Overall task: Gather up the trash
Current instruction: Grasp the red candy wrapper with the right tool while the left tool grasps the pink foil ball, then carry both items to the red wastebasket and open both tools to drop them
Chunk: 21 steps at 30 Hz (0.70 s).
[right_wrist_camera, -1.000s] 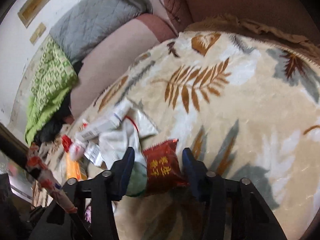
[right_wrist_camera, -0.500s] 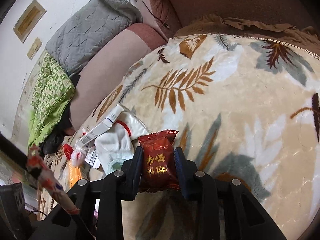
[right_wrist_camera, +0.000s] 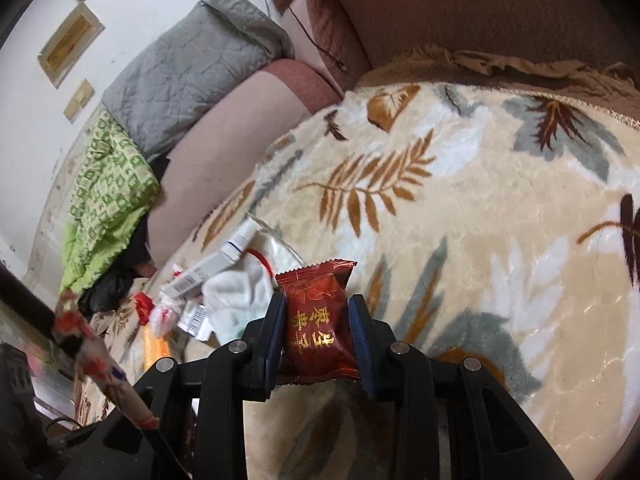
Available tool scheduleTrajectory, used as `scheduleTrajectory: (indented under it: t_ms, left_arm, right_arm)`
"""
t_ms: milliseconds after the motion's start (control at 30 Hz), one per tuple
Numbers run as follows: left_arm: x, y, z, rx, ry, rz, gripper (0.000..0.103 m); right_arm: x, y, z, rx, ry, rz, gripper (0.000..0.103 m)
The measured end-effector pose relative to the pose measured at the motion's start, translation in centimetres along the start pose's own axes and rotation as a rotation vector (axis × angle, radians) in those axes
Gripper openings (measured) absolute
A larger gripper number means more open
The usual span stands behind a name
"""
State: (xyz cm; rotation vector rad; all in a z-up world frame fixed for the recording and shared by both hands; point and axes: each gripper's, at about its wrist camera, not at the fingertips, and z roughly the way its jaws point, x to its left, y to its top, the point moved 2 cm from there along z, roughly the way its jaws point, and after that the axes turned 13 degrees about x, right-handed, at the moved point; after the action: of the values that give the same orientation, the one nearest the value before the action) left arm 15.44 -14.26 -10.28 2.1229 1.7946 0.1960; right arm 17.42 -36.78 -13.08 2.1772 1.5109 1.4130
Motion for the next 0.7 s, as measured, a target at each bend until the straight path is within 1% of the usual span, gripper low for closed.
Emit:
scheduleTrajectory:
  t_ms: [133,233,300,367,567,700]
  left_arm:
    - [-0.1,0.3,-1.9,-0.070,-0.014,-0.009,0.022]
    - [0.0,0.0,-3.2,-0.113,-0.031,-0.010,0.022]
    - [0.0,0.0,-4.0,-0.132,-0.046,-0.014,0.022]
    - [0.3,-0.6,-4.8,-0.149,-0.045,-0.017,0.022]
    - [0.8,-4.7,-8.0,-0.174,-0.040,-0.031,0.022]
    - [-0.6,-8.4,-10.2,-0.174,-0.065,-0.023,0.022]
  right_arm:
    - [1.3,-0.1,-1.2,-0.037,-0.006,-0.032,0.035]
    - [2.7,-0.3,-2.9,-0.054,0.016,-0.051,0.035]
    - [4.0,-0.6,-4.3,-0.066,0.008,-0.077,0.035]
    - [5.0,-1.1,-5.7,-0.075,0.002,-0.093,0.035]
    - [5.8,-4.4,-11.6,-0.075,0.024,-0.079,0.035]
    - [4.8,-7.0,-16.4,-0.108,0.029,-0.046,0.035]
